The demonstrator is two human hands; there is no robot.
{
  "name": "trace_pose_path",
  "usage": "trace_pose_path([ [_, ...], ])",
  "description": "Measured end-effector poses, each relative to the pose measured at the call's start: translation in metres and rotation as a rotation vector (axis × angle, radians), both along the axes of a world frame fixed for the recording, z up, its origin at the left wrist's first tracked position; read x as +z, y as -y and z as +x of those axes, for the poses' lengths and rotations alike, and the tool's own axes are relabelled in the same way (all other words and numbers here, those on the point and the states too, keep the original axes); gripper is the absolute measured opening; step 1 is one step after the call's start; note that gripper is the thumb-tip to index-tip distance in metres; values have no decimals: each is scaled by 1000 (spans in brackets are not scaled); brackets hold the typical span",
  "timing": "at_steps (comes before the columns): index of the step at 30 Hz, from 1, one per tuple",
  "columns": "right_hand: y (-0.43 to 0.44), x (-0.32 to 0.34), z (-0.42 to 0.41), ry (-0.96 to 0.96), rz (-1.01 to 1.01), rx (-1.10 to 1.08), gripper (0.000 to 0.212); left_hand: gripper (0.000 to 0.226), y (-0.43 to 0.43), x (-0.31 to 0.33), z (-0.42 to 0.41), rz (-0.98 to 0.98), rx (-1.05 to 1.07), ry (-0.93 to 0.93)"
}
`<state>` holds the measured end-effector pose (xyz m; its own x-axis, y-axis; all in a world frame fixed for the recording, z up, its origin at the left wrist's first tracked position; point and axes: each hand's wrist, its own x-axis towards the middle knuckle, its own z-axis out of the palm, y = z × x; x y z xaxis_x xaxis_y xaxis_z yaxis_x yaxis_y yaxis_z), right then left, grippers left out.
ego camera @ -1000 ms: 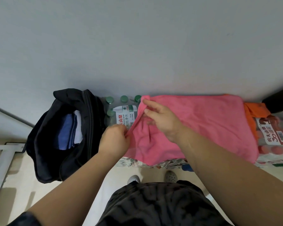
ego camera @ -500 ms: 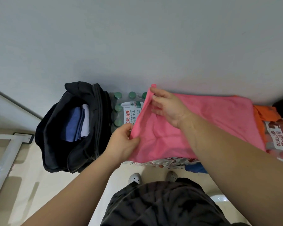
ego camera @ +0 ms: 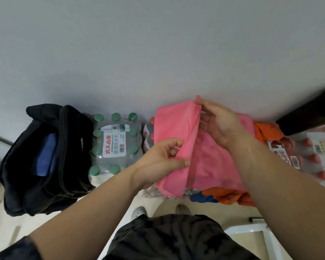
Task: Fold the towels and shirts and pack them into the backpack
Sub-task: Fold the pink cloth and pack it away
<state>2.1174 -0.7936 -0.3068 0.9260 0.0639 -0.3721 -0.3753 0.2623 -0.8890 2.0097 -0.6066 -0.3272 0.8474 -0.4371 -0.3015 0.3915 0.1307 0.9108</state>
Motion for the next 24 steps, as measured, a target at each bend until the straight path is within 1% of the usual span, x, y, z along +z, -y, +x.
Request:
trace_pose_path([
  [3,38,-10,5,-31,-18,-5,22,35,39,-10,3,62,7,-47],
  [5,56,-22,8,-67,-50,28,18,35,65,-18,3,151,37,-89],
  [8,75,-48,7,-52,-229,167,15,30,97,-29,0,355,97,-110],
  [9,80,-56,7,-27,-331,218,22,28,106,-33,-2,415,108,-119],
  [11,88,-63,7,51,-556,374,47,28,119,-38,-5,507,122,-114],
  [13,91,-66,10,141,-758,573,67,34,127,-40,-10,540,118,-84],
  [15,91,-65,11,194,-905,738,82,41,133,-38,-13,557,112,-71],
  [16,92,-63,12,219,-929,766,85,43,135,-36,-15,579,123,-73],
  [17,93,-61,14,245,-926,761,84,45,136,-32,-15,605,140,-73],
  [19,96,-55,18,309,-879,672,76,45,139,-22,-14,627,179,-64],
  [21,104,-46,22,342,-753,548,66,45,143,-9,-11,584,212,-50],
  [24,125,-32,28,307,-532,405,54,46,157,13,-2,519,200,-18],
])
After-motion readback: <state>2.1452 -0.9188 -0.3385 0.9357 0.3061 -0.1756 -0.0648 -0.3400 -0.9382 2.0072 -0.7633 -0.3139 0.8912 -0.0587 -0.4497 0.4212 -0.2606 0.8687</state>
